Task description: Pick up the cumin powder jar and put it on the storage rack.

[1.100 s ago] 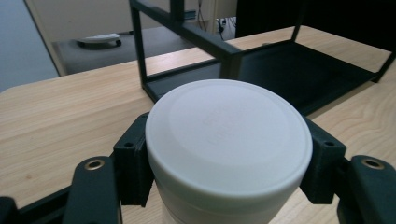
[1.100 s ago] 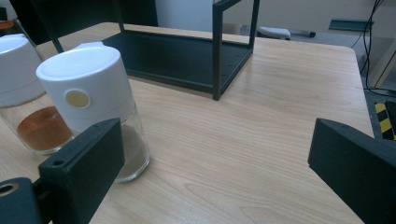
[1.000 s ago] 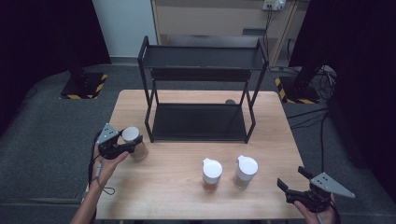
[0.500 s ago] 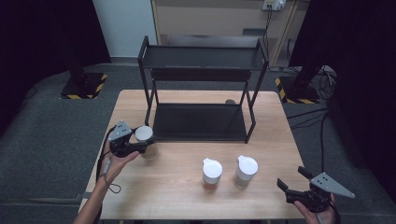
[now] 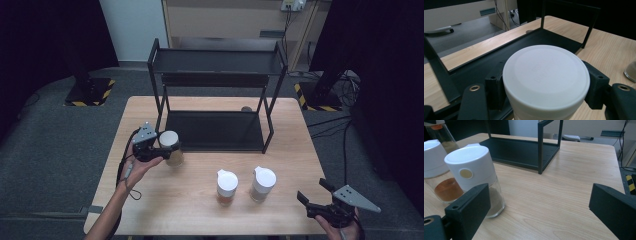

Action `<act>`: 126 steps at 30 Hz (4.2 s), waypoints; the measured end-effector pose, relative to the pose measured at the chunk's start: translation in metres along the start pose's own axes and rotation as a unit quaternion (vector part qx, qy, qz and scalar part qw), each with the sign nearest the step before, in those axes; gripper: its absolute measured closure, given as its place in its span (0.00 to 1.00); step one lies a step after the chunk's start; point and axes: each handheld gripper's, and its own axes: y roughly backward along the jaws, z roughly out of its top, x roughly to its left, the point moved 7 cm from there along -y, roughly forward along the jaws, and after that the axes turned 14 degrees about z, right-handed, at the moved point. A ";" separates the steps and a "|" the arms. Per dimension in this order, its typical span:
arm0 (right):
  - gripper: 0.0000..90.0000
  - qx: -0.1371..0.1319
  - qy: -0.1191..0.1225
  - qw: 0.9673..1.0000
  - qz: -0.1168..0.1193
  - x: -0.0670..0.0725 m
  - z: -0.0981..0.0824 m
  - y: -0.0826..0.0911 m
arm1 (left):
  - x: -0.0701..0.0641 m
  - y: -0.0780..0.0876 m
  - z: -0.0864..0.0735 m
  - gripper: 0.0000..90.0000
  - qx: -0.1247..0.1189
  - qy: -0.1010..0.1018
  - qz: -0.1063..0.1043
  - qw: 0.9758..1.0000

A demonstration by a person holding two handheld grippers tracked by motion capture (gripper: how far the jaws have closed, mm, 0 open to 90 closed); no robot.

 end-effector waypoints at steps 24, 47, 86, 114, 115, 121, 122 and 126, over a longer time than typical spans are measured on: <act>0.05 -0.003 -0.002 1.000 0.003 -0.001 -0.001 0.001 | -0.003 -0.028 0.038 0.36 -0.005 0.009 0.022 1.000; 0.05 -0.005 -0.004 1.000 0.005 -0.002 -0.001 0.002 | 0.002 -0.055 0.064 0.36 -0.004 0.030 0.083 0.996; 0.05 -0.010 -0.010 1.000 0.010 -0.004 -0.002 0.004 | -0.008 -0.111 0.033 0.36 0.027 0.036 0.156 0.987; 0.05 -0.010 -0.011 1.000 0.012 -0.005 -0.003 0.004 | -0.012 -0.116 0.022 0.36 0.025 0.035 0.156 0.987; 0.05 -0.009 -0.011 1.000 0.012 -0.005 -0.003 0.003 | -0.013 -0.115 0.023 0.36 0.026 0.032 0.158 0.987; 0.05 -0.010 -0.011 1.000 0.012 -0.005 -0.003 0.004 | -0.013 -0.110 0.032 0.22 0.017 0.046 0.160 0.986; 0.05 -0.010 -0.010 1.000 0.012 -0.004 -0.003 0.004 | -0.013 -0.109 0.035 0.19 0.016 0.049 0.158 0.986; 0.05 -0.010 -0.010 1.000 0.012 -0.004 -0.002 0.004 | -0.015 -0.101 0.047 0.13 0.022 0.030 0.168 0.985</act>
